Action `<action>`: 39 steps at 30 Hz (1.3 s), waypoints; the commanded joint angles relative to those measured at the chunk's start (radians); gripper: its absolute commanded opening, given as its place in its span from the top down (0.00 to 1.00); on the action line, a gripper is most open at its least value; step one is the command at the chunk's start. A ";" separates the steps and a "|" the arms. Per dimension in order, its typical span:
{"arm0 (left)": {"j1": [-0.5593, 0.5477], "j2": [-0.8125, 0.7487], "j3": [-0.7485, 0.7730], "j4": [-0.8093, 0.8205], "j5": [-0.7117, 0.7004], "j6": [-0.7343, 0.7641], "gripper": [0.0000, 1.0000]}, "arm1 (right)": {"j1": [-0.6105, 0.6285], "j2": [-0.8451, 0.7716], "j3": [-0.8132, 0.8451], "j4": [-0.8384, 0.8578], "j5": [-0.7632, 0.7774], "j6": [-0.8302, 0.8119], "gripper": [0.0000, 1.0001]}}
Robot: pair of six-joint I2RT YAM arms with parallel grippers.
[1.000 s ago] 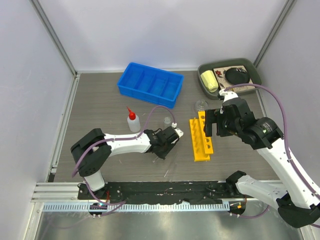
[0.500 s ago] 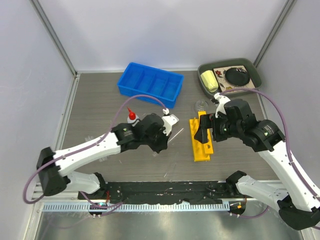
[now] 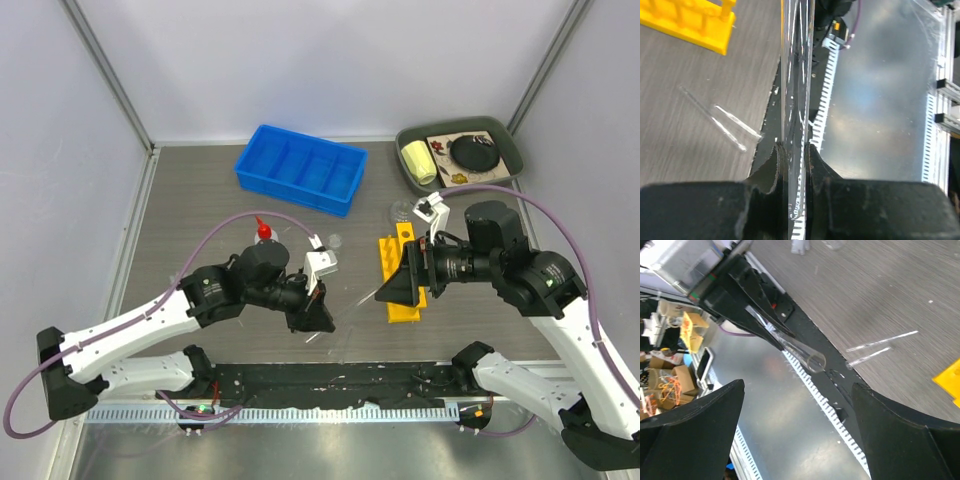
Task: Organize the chemistry lab equipment
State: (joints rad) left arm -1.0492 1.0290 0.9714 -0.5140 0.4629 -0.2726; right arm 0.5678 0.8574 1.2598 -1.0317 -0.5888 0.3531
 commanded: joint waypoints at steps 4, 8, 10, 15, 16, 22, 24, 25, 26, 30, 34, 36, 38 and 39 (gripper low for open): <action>-0.003 -0.056 -0.039 0.178 0.158 -0.053 1.00 | 0.004 -0.008 -0.030 0.124 -0.137 0.061 0.08; -0.003 -0.049 -0.036 0.209 0.183 -0.065 1.00 | 0.004 -0.006 -0.049 0.136 -0.155 0.058 0.10; -0.003 -0.044 -0.031 0.226 0.197 -0.068 1.00 | 0.006 -0.004 -0.062 0.140 -0.160 0.058 0.11; -0.003 -0.015 -0.028 0.255 0.207 -0.074 1.00 | 0.009 0.003 -0.066 0.157 -0.175 0.057 0.19; -0.003 -0.012 -0.027 0.258 0.207 -0.074 1.00 | 0.009 0.005 -0.066 0.159 -0.180 0.055 0.21; -0.003 0.019 -0.016 0.261 0.203 -0.066 1.00 | 0.014 0.011 -0.069 0.168 -0.187 0.055 0.38; -0.003 0.026 -0.014 0.261 0.194 -0.060 1.00 | 0.015 0.011 -0.073 0.170 -0.190 0.057 0.41; -0.002 0.029 -0.013 0.262 0.192 -0.057 1.00 | 0.014 0.011 -0.074 0.171 -0.192 0.057 0.42; -0.002 0.029 -0.008 0.259 0.192 -0.053 1.00 | 0.015 0.011 -0.077 0.171 -0.195 0.057 0.45; 0.003 0.042 0.009 0.253 0.188 -0.043 1.00 | 0.015 0.005 -0.088 0.167 -0.197 0.049 0.46; 0.011 0.043 0.024 0.243 0.192 -0.033 1.00 | 0.015 -0.001 -0.100 0.150 -0.189 0.040 0.45; 0.012 0.040 0.030 0.236 0.192 -0.025 1.00 | 0.015 -0.003 -0.103 0.150 -0.190 0.040 0.46; 0.014 0.042 0.030 0.236 0.192 -0.022 1.00 | 0.017 -0.004 -0.103 0.148 -0.192 0.041 0.50; 0.015 0.043 0.032 0.238 0.192 -0.017 1.00 | 0.015 -0.004 -0.102 0.150 -0.192 0.040 0.51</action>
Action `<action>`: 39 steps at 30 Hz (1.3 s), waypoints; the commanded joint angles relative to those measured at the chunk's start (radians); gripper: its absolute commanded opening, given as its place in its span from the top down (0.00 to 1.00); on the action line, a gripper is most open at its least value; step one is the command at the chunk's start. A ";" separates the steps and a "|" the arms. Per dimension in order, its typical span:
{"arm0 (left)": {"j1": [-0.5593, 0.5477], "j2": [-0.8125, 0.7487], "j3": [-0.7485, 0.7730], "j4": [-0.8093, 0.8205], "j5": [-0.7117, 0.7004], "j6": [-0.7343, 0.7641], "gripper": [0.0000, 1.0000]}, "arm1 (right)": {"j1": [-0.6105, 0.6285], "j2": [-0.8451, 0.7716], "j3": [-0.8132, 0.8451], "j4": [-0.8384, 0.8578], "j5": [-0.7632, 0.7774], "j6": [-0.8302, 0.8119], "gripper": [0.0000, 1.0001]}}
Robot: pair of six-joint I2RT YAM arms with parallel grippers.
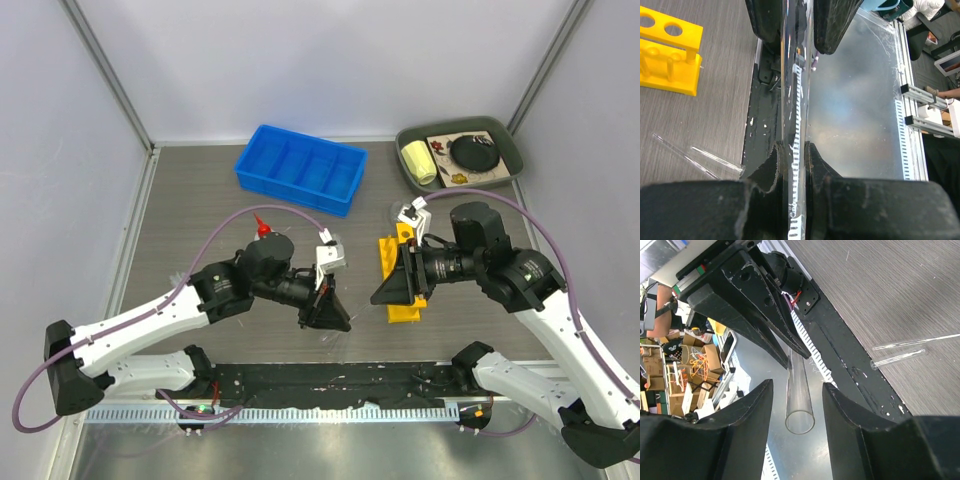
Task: Organize the chemistry lab equipment
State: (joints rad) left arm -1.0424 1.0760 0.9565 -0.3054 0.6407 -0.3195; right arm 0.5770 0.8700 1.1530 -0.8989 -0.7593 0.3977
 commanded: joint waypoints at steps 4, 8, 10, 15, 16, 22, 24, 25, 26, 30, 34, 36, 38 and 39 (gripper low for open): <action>0.008 0.007 0.047 0.028 0.022 0.027 1.00 | 0.007 -0.016 0.005 0.014 -0.017 -0.008 0.58; 0.010 0.013 0.042 0.032 0.025 0.025 1.00 | 0.006 -0.012 0.004 0.017 -0.011 -0.005 0.69; 0.010 0.019 0.042 0.032 0.017 0.025 1.00 | 0.007 -0.009 0.005 0.017 -0.012 -0.005 0.74; 0.016 0.019 0.060 0.019 -0.033 0.030 0.75 | 0.007 0.001 0.019 0.003 0.012 -0.016 0.82; 0.018 0.018 0.080 0.009 -0.064 0.027 0.64 | 0.007 0.006 0.022 -0.004 0.023 -0.016 0.83; 0.028 0.053 0.275 -0.191 -0.294 0.014 0.08 | 0.006 0.055 0.056 -0.055 0.139 -0.040 0.87; 0.028 0.073 0.335 -0.291 -0.376 0.011 0.07 | 0.007 0.095 0.086 -0.072 0.181 -0.052 0.88; 0.028 0.081 0.390 -0.326 -0.410 0.011 0.06 | 0.007 0.109 0.099 -0.089 0.239 -0.054 0.88; 0.028 0.087 0.413 -0.389 -0.439 0.008 0.06 | 0.006 0.147 0.137 -0.098 0.268 -0.063 0.88; 0.028 0.069 0.450 -0.478 -0.544 -0.023 0.06 | 0.004 0.248 0.235 -0.156 0.460 -0.086 0.92; 0.028 0.001 0.387 -0.494 -0.581 -0.038 0.06 | -0.044 0.342 0.326 -0.187 0.618 -0.109 0.94; 0.028 -0.022 0.366 -0.506 -0.592 -0.039 0.06 | -0.074 0.392 0.373 -0.196 0.685 -0.126 0.94; 0.028 -0.050 0.343 -0.521 -0.598 -0.043 0.06 | -0.121 0.425 0.417 -0.204 0.748 -0.131 0.94; 0.028 -0.059 0.337 -0.524 -0.599 -0.047 0.05 | -0.135 0.440 0.433 -0.206 0.806 -0.131 0.95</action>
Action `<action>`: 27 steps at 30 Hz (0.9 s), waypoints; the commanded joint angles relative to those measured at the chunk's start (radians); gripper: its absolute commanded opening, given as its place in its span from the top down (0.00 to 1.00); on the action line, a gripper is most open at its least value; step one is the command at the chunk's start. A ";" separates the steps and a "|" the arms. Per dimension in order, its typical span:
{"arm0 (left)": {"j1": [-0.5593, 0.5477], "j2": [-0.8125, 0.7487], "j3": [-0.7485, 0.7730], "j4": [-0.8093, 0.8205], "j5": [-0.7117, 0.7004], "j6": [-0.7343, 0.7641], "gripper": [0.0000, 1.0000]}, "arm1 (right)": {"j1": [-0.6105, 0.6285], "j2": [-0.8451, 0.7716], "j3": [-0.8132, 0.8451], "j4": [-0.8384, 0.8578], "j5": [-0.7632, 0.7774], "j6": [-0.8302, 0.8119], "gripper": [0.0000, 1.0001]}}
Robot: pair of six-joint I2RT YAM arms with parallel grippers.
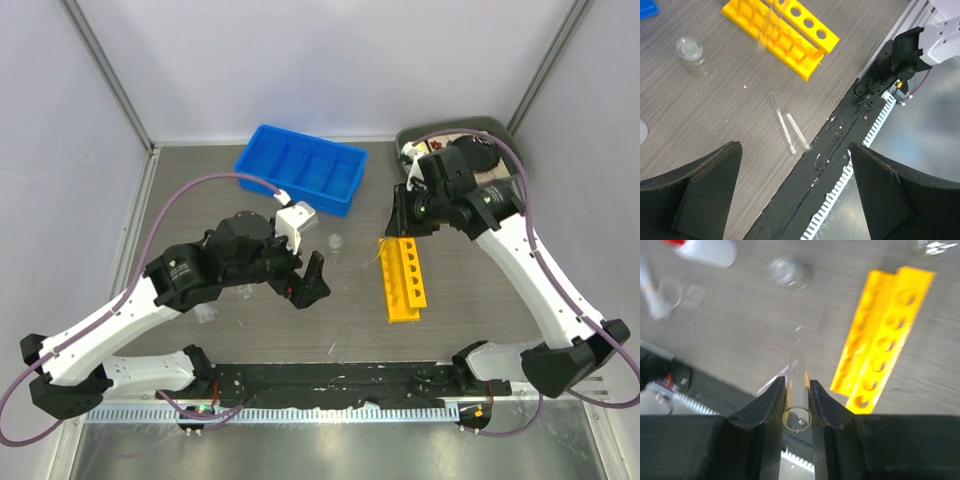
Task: Organize the chemistry lab equipment
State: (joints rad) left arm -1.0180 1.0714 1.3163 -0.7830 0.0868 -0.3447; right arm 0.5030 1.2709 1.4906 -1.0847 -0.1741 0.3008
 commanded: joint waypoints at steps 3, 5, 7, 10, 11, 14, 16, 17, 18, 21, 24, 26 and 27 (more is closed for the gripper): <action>0.004 -0.083 -0.052 -0.062 -0.058 -0.037 0.05 | -0.106 0.096 0.143 -0.001 0.289 -0.037 0.95; 0.004 -0.111 -0.084 -0.064 -0.068 -0.045 0.05 | -0.139 0.140 0.172 0.006 0.317 -0.037 0.95; 0.004 -0.126 -0.117 -0.065 -0.078 -0.062 0.05 | -0.155 0.171 0.189 0.019 0.347 -0.038 0.95; 0.004 -0.156 -0.147 -0.071 -0.108 -0.069 0.04 | -0.176 0.223 0.215 0.032 0.354 -0.038 0.96; 0.004 -0.171 -0.152 -0.074 -0.110 -0.073 0.01 | -0.179 0.241 0.226 0.035 0.352 -0.040 0.96; 0.004 -0.189 -0.169 -0.082 -0.117 -0.073 0.00 | -0.179 0.274 0.241 0.032 0.347 -0.043 0.96; 0.004 -0.206 -0.177 -0.090 -0.133 -0.073 0.00 | -0.179 0.281 0.240 0.032 0.349 -0.043 0.96; 0.004 -0.208 -0.178 -0.090 -0.136 -0.073 0.00 | -0.179 0.283 0.237 0.031 0.351 -0.045 0.96; 0.004 -0.214 -0.183 -0.090 -0.139 -0.073 0.00 | -0.179 0.286 0.235 0.029 0.354 -0.046 0.96; 0.004 -0.214 -0.186 -0.085 -0.144 -0.071 0.00 | -0.179 0.280 0.227 0.019 0.363 -0.051 0.96; 0.004 -0.208 -0.186 -0.076 -0.144 -0.073 0.00 | -0.181 0.268 0.220 0.006 0.366 -0.055 0.96; 0.004 -0.202 -0.186 -0.071 -0.140 -0.073 0.00 | -0.179 0.248 0.211 0.002 0.366 -0.055 0.96; 0.004 -0.200 -0.186 -0.070 -0.139 -0.073 0.00 | -0.179 0.242 0.206 -0.004 0.370 -0.055 0.96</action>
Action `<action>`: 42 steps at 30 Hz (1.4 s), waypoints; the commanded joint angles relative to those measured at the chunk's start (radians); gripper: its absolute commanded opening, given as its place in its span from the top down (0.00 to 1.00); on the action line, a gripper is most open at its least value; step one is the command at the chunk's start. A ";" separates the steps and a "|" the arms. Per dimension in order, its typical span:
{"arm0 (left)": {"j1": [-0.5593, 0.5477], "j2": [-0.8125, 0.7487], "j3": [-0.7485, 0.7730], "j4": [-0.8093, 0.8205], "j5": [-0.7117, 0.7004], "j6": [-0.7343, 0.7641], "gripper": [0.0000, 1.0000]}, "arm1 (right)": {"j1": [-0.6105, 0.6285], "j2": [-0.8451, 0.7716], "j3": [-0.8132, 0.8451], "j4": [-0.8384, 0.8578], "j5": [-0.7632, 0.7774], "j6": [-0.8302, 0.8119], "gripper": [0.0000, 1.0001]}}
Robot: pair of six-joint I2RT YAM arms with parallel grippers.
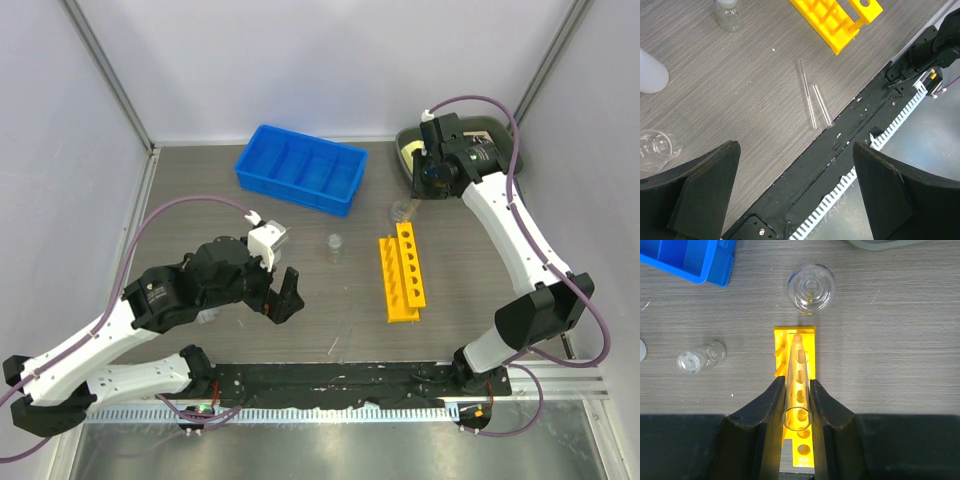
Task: Organize the chemistry lab equipment
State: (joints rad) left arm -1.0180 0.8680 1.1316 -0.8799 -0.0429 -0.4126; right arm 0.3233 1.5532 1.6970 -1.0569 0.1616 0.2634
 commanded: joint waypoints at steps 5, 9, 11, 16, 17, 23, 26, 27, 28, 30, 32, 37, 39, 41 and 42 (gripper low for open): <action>0.004 0.011 -0.004 0.039 0.000 -0.008 0.00 | 0.000 -0.076 -0.030 -0.040 0.032 -0.018 0.96; 0.004 0.011 -0.007 0.047 0.008 -0.014 0.00 | 0.002 -0.090 -0.049 -0.048 0.021 -0.018 0.96; 0.004 0.009 -0.009 0.050 0.009 -0.014 0.00 | 0.002 -0.099 -0.062 -0.049 0.013 -0.013 0.96; 0.004 0.008 -0.012 0.056 0.014 -0.018 0.00 | 0.006 -0.110 -0.097 -0.043 0.003 -0.009 0.96; 0.004 0.011 -0.013 0.059 0.014 -0.022 0.00 | 0.010 -0.111 -0.102 -0.037 0.001 -0.007 0.96; 0.004 0.008 -0.024 0.064 0.015 -0.023 0.00 | 0.026 -0.091 -0.120 -0.032 0.036 -0.006 0.96; 0.004 0.005 -0.030 0.064 0.011 -0.025 0.00 | 0.036 -0.079 -0.137 -0.017 0.050 -0.001 0.96; 0.004 0.002 -0.032 0.065 0.011 -0.026 0.00 | 0.037 -0.076 -0.145 -0.011 0.062 0.000 0.96; 0.004 0.002 -0.033 0.064 0.011 -0.025 0.00 | 0.039 -0.071 -0.158 -0.006 0.068 0.005 0.96; 0.004 0.000 -0.035 0.061 0.008 -0.025 0.00 | 0.040 -0.070 -0.175 0.012 0.085 0.011 0.96; 0.004 -0.003 -0.038 0.058 0.003 -0.023 0.00 | 0.042 -0.071 -0.189 0.034 0.101 0.020 0.96; 0.004 -0.004 -0.041 0.048 -0.012 -0.017 0.00 | 0.046 -0.059 -0.218 0.058 0.128 0.030 0.96; 0.004 -0.003 -0.043 0.047 -0.015 -0.012 0.00 | 0.054 -0.053 -0.226 0.064 0.141 0.037 0.96; 0.004 0.000 -0.043 0.045 -0.020 -0.011 0.00 | 0.056 -0.050 -0.237 0.075 0.151 0.042 0.96; 0.004 0.002 -0.044 0.045 -0.021 -0.009 0.00 | 0.059 -0.050 -0.244 0.078 0.157 0.043 0.96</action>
State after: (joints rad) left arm -1.0180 0.8787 1.0927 -0.8600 -0.0456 -0.4347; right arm 0.3706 1.4998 1.4681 -1.0279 0.2657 0.2867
